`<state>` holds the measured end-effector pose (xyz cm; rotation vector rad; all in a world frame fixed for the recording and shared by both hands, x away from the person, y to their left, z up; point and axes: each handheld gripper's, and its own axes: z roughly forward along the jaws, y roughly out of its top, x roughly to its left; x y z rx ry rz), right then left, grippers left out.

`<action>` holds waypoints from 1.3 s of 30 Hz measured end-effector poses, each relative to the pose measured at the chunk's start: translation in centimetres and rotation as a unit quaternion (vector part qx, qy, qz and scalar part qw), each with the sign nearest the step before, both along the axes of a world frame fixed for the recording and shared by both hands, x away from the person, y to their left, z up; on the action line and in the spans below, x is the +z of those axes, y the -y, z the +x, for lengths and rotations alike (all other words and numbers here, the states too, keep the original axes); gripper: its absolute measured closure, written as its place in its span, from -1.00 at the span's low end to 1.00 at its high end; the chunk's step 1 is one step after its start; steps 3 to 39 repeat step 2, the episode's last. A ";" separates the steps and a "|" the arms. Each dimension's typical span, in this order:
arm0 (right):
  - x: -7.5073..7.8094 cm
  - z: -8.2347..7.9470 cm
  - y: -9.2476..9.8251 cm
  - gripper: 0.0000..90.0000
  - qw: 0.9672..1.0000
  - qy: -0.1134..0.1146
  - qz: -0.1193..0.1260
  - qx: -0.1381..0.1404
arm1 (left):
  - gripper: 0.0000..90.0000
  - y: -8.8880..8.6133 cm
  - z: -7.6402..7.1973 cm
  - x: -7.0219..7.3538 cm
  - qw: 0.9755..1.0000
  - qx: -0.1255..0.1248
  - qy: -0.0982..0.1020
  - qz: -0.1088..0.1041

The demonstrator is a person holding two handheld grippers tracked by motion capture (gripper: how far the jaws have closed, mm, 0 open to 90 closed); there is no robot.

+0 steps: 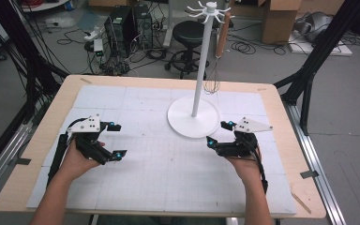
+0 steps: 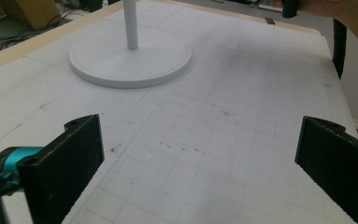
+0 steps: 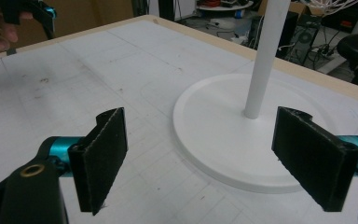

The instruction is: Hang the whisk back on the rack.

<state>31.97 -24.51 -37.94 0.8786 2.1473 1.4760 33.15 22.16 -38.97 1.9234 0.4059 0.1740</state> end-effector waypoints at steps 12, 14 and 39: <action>0.0 0.0 0.0 -0.61 1.000 0.000 0.000 0.000 | -0.96 0.0 0.0 0.0 1.000 0.000 -0.001 0.002; 0.0 0.0 0.0 -0.61 1.000 0.000 0.000 0.000 | -0.96 0.0 0.0 0.0 1.000 0.000 -0.001 0.002; 0.0 0.0 0.0 -0.61 1.000 0.000 0.000 0.000 | -0.96 0.0 0.0 0.0 1.000 0.000 -0.001 0.002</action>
